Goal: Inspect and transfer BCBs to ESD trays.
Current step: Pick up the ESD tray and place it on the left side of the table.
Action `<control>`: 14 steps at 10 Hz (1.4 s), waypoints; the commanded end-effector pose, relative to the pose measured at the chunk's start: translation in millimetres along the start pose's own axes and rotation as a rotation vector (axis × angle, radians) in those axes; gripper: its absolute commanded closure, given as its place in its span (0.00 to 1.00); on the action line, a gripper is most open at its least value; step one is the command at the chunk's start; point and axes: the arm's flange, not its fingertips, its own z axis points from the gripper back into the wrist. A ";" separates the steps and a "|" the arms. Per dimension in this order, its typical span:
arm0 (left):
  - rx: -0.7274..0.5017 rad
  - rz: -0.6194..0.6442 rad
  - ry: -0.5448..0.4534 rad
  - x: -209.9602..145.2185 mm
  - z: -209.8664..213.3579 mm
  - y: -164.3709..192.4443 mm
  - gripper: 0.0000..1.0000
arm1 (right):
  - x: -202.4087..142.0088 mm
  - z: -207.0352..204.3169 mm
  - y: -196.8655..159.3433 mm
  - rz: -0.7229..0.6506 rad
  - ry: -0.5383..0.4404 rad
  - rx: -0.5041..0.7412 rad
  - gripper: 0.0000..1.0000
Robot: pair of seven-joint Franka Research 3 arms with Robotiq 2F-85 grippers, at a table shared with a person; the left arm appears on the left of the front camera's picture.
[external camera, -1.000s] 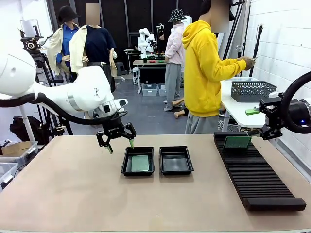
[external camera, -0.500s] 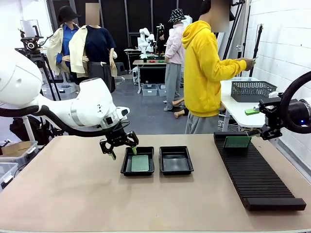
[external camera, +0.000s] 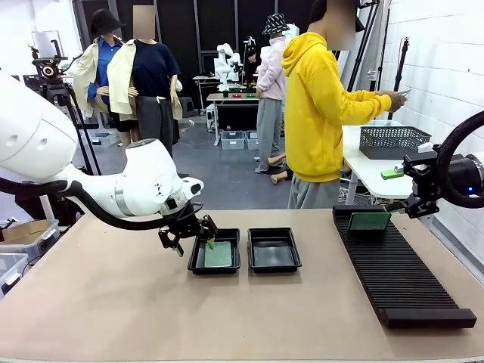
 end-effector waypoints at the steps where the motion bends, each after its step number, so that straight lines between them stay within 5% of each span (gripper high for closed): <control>1: -0.032 -0.013 -0.033 -2.3 -6.2 3.0 0.00 | -3.9 -1.6 0.0 0.008 -0.009 -0.010 0.00; 4: -0.029 -0.009 -0.037 1.5 -13.2 8.3 0.02 | -3.9 -1.6 0.0 0.008 -0.009 -0.010 0.00; 6: -0.024 -0.012 -0.038 3.7 -14.2 9.8 0.13 | -3.9 -1.6 0.0 0.008 -0.009 -0.010 0.00; 12: -0.052 -0.025 -0.048 3.7 -17.8 14.2 0.65 | -3.9 -1.6 0.0 0.008 -0.009 -0.010 0.00; 14: -0.051 -0.026 -0.049 4.1 -17.0 15.3 0.96 | -3.9 -1.6 0.0 0.008 -0.009 -0.010 0.00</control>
